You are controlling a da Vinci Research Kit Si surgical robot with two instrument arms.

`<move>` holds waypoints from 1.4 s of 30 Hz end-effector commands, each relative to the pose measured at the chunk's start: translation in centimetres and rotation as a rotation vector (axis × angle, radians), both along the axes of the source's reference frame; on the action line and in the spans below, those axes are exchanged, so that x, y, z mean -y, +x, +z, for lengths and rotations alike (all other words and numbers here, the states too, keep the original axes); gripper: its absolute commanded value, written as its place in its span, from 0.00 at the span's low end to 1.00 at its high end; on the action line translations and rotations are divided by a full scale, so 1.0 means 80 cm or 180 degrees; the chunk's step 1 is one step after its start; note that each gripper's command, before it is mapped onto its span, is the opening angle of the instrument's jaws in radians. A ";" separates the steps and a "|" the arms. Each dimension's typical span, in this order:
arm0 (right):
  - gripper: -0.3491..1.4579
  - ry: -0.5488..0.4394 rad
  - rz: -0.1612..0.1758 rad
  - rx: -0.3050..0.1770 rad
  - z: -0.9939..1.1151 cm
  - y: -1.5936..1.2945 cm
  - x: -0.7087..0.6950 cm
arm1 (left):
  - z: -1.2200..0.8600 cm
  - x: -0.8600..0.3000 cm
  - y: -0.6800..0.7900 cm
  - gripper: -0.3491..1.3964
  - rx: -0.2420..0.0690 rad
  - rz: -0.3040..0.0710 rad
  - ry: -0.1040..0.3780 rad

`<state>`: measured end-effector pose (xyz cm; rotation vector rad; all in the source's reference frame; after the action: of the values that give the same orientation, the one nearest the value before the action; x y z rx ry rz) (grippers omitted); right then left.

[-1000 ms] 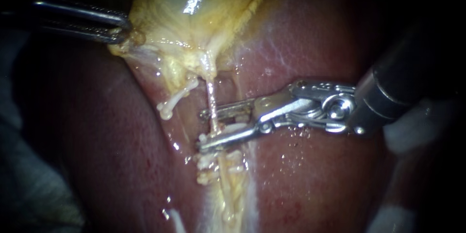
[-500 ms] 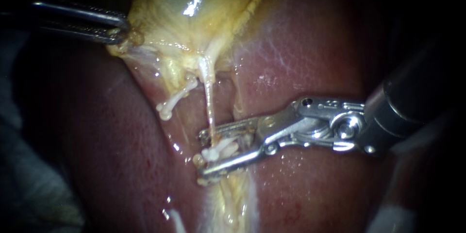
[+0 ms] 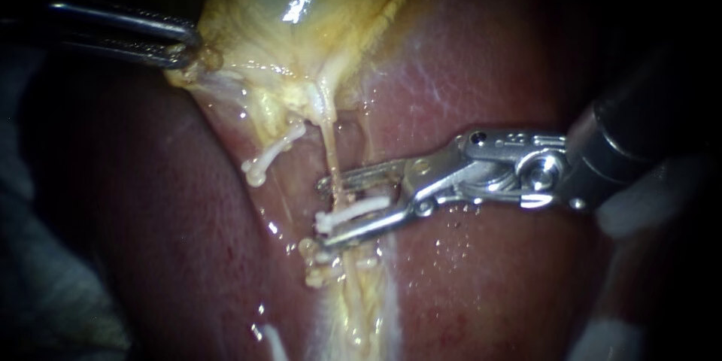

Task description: Going back second clip right tube

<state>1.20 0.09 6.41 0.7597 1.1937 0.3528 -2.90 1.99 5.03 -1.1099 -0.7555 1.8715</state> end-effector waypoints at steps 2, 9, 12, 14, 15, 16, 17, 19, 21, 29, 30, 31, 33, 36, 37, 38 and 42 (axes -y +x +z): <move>0.47 -0.0118 0.0004 0.0000 -0.0007 -0.0007 -0.0003 | 0.0000 0.0000 0.0001 0.00 0.0001 0.0001 0.0000; 0.47 -0.0549 -0.0062 0.0073 -0.0046 -0.0044 -0.0020 | 0.0001 -0.0001 0.0004 0.00 0.0004 0.0007 0.0001; 0.47 -0.0731 -0.0038 0.0060 -0.0068 -0.0067 -0.0025 | 0.0001 -0.0002 0.0004 0.00 0.0006 0.0008 0.0002; 0.47 -0.0807 -0.0035 0.0083 -0.0081 -0.0081 -0.0026 | 0.0001 -0.0002 0.0004 0.00 0.0006 0.0009 0.0002; 0.46 -0.0854 -0.0037 0.0110 -0.0089 -0.0089 -0.0026 | 0.0001 -0.0002 0.0004 0.00 0.0006 0.0009 0.0002; 0.46 -0.0887 -0.0044 0.0136 -0.0094 -0.0095 -0.0026 | 0.0002 -0.0002 0.0004 0.00 0.0006 0.0010 0.0002; 0.46 -0.0902 -0.0040 0.0162 -0.0099 -0.0099 -0.0026 | 0.0002 -0.0003 0.0004 0.00 0.0007 0.0010 0.0002; 0.46 -0.0962 -0.0027 0.0202 -0.0107 -0.0108 -0.0028 | 0.0004 -0.0003 0.0005 0.00 0.0008 0.0012 0.0002; 0.47 -0.0985 0.0012 0.0234 -0.0112 -0.0113 -0.0030 | 0.0005 -0.0004 0.0006 0.00 0.0010 0.0015 0.0002; 0.47 -0.0996 0.0099 0.0313 -0.0114 -0.0122 -0.0029 | 0.0019 -0.0006 -0.0004 0.00 -0.0006 0.0012 -0.0010; 0.47 -0.0996 0.0097 0.0312 -0.0114 -0.0122 -0.0029 | 0.0023 -0.0006 -0.0007 0.00 -0.0009 0.0009 -0.0014; 0.47 -0.0996 0.0096 0.0311 -0.0115 -0.0123 -0.0028 | 0.0028 -0.0005 -0.0012 0.00 -0.0021 0.0008 -0.0019; 0.47 -0.0996 0.0095 0.0310 -0.0116 -0.0124 -0.0027 | 0.0038 -0.0004 -0.0019 0.00 -0.0041 0.0008 -0.0007; 0.47 -0.0997 0.0091 0.0307 -0.0119 -0.0127 -0.0024 | 0.0055 -0.0003 -0.0032 0.00 -0.0049 0.0026 0.0009; 0.47 -0.0997 0.0090 0.0306 -0.0119 -0.0128 -0.0023 | 0.0060 -0.0002 -0.0035 0.00 -0.0049 0.0042 0.0012; 0.47 -0.0997 0.0089 0.0306 -0.0120 -0.0128 -0.0023 | 0.0066 -0.0001 -0.0039 0.00 -0.0055 0.0052 0.0011; 0.47 -0.0997 0.0086 0.0303 -0.0121 -0.0131 -0.0022 | 0.0084 0.0001 -0.0050 0.00 -0.0057 0.0073 0.0054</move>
<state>0.15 0.26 5.44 0.4506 1.1364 0.2144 -3.30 1.98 5.72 -1.0765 -0.7746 1.8907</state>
